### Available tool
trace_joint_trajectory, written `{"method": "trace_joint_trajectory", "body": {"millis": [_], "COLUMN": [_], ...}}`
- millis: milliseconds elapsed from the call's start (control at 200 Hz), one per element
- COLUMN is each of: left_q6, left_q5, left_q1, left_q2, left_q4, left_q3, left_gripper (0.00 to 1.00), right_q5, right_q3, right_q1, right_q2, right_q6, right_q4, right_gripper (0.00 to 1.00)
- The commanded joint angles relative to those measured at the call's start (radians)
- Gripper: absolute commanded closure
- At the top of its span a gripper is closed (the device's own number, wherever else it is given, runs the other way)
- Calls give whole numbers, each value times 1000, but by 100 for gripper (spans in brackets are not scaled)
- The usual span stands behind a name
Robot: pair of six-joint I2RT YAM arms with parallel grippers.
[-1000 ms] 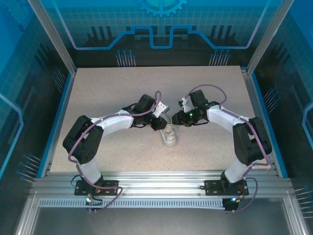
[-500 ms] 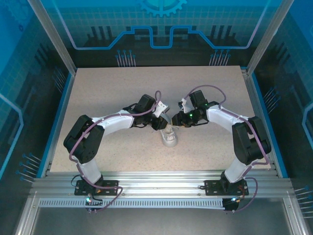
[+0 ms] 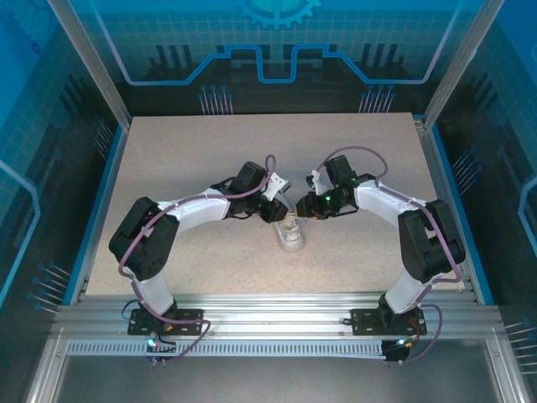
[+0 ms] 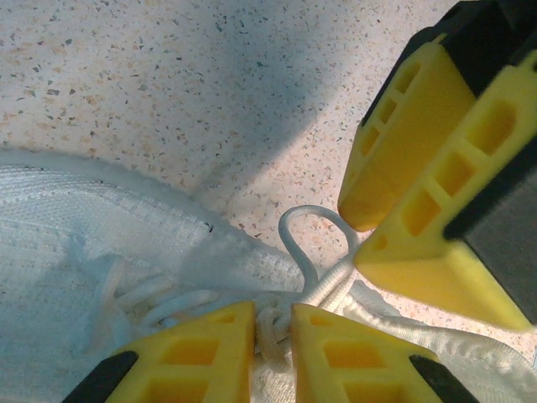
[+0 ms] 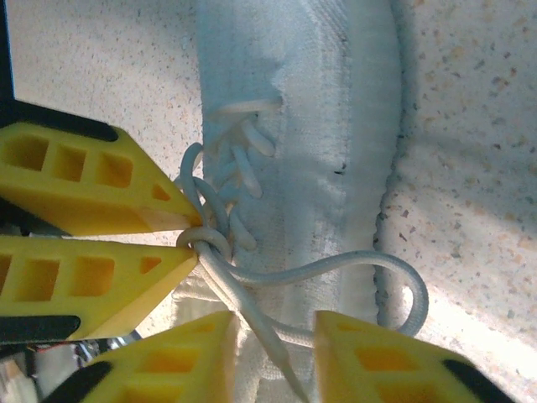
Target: Tie the shoes
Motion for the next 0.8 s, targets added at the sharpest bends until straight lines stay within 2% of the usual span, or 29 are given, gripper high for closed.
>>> {"method": "trace_joint_trajectory", "body": {"millis": [0,215,795], "left_q6": [-11,-16,-37], "left_q5": [-2,-6,-14], "left_q1": [1,0,13], "left_q2": [17,17,17], "left_q4": [14,17,28], "left_q3": [-6,-13,-42], "left_gripper": [82,82,82], "right_q5": [7,57,148], "right_q3": [-5,20,130], "right_q1": [1,0,-42], "right_q2": [-16,-34,15], "right_q6": [-8,-39,-152], "right_q4": [-32,-85,-182], "right_gripper": [81,100,100]}}
